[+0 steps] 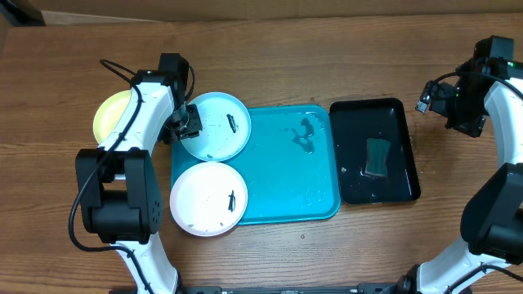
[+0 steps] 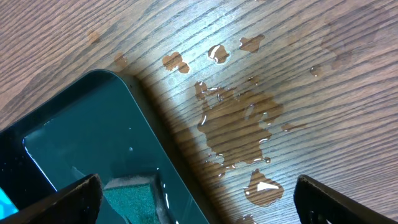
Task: Clean dirty plates on tray and stack at the side
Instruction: 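Move left gripper to the upper white plate rim and grasp it, then slide the upper white plate right to the tray center with left gripper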
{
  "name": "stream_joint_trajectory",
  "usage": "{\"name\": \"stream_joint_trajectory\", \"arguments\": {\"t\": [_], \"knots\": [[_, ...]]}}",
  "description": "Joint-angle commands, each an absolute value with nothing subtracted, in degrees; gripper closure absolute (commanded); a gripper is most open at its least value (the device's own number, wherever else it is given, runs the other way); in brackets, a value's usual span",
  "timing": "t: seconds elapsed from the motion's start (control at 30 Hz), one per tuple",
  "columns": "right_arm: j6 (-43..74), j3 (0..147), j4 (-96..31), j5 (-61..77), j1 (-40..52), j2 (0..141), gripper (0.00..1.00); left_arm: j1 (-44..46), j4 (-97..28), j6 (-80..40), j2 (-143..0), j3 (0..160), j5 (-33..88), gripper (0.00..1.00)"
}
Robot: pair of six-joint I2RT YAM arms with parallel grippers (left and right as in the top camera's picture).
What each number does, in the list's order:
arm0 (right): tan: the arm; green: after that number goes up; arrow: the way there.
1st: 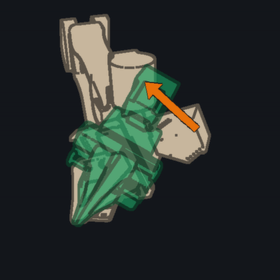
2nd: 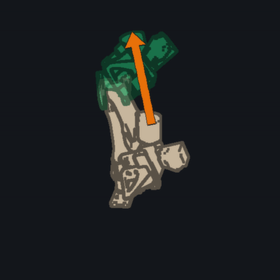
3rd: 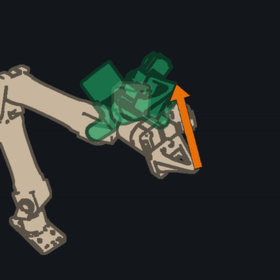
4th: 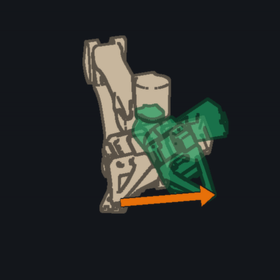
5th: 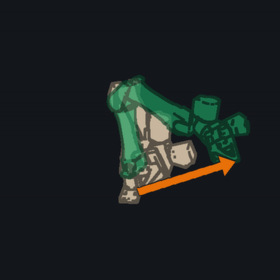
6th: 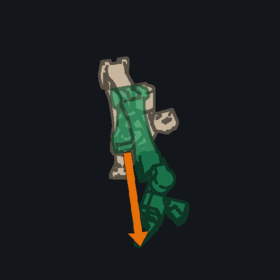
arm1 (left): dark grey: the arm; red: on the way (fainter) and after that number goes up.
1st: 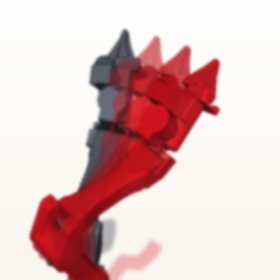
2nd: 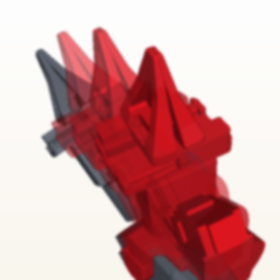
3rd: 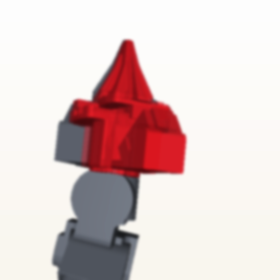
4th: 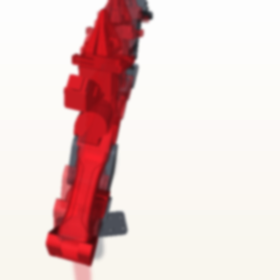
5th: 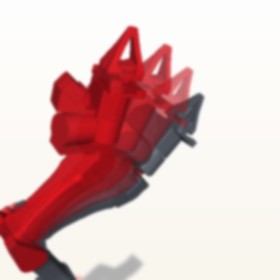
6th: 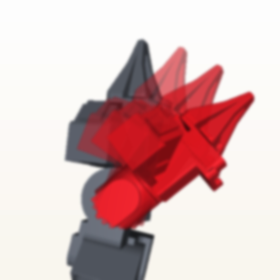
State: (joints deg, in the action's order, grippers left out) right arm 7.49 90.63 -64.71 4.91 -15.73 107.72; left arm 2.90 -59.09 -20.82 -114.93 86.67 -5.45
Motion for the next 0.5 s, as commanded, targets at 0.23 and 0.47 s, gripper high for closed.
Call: {"name": "stream_joint_trajectory", "arguments": {"t": [0.23,0.47], "knots": [[7.7,91.09,-64.6,4.56,-15.84,106.52,0.0,3.4,-53.82,-20.78,-116.27,82.21,-6.46,0.63],[7.73,91.09,-64.6,4.56,-15.84,106.5,0.0,3.4,-52.14,-20.23,-116.25,80.9,0.62,0.83]]}}
